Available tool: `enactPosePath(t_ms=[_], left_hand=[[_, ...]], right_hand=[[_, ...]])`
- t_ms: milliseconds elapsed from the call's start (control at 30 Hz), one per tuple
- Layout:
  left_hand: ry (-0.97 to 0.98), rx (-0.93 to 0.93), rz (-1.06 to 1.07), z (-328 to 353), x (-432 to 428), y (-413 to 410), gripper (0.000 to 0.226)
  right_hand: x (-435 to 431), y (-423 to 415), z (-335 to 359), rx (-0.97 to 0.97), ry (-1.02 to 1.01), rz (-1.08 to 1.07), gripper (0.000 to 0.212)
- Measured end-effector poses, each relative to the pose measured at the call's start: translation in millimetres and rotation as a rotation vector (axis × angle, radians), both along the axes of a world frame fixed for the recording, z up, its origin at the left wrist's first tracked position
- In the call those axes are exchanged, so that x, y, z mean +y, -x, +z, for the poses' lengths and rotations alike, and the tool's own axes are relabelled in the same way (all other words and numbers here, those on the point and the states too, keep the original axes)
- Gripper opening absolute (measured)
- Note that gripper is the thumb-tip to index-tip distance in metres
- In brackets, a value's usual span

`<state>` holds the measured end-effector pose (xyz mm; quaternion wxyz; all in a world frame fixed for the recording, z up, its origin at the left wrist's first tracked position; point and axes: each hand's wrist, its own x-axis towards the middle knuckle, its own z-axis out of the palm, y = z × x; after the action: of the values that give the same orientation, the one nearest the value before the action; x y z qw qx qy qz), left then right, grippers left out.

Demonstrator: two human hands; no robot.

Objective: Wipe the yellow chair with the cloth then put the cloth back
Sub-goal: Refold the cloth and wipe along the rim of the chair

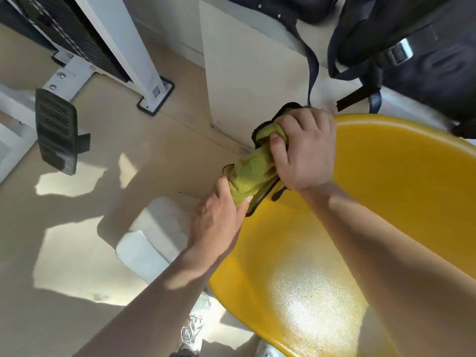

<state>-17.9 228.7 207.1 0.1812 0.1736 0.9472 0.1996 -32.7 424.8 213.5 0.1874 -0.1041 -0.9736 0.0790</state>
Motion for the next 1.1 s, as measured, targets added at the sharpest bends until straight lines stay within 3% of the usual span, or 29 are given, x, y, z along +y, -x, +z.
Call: enactPosePath(t_ms=[133, 200, 333, 400, 500, 567, 667, 733, 933, 1033, 1100], left_hand=[[-0.196, 0.066, -0.047, 26.2, 47.0, 24.0, 0.046], [-0.205, -0.044, -0.108, 39.1, 74.1, 42.0, 0.044], [-0.356, -0.225, -0.018, 36.0, 58.7, 38.3, 0.1], [-0.206, -0.193, 0.076, 25.1, 36.2, 18.7, 0.109], [-0.078, -0.064, 0.186, 4.6, 25.2, 8.1, 0.061], [-0.107, -0.006, 0.18, 2.5, 27.1, 8.7, 0.04], [-0.135, -0.023, 0.185, 4.7, 28.1, 9.7, 0.036], [-0.139, -0.011, 0.167, 4.0, 27.9, 11.0, 0.035], [-0.171, 0.054, 0.102, 2.4, 24.9, 9.4, 0.042], [-0.15, 0.037, 0.117, 4.8, 26.8, 9.5, 0.04], [-0.14, 0.03, 0.139, 6.1, 27.2, 8.9, 0.04]], right_hand=[[20.8, 0.7, 4.2, -0.012, -0.028, 0.083, 0.033], [34.9, 0.7, 8.2, -0.037, -0.06, 0.046, 0.034], [64.2, -2.1, 13.7, -0.073, -0.067, -0.092, 0.041], [68.4, -2.3, 15.2, -0.089, -0.025, -0.2, 0.04], [33.2, 8.1, 20.2, -0.034, 0.106, -0.379, 0.042], [-9.2, 9.8, 18.2, -0.081, 0.054, -0.257, 0.047], [-31.5, 1.6, 12.7, -0.108, -0.054, 0.119, 0.042], [-1.1, 2.7, 14.0, -0.113, -0.146, 0.23, 0.037], [78.3, 0.8, 13.5, -0.04, -0.057, -0.26, 0.039], [34.4, 11.5, 15.4, -0.01, -0.057, -0.264, 0.032], [-5.0, 15.3, 14.9, -0.018, -0.023, -0.12, 0.027]])
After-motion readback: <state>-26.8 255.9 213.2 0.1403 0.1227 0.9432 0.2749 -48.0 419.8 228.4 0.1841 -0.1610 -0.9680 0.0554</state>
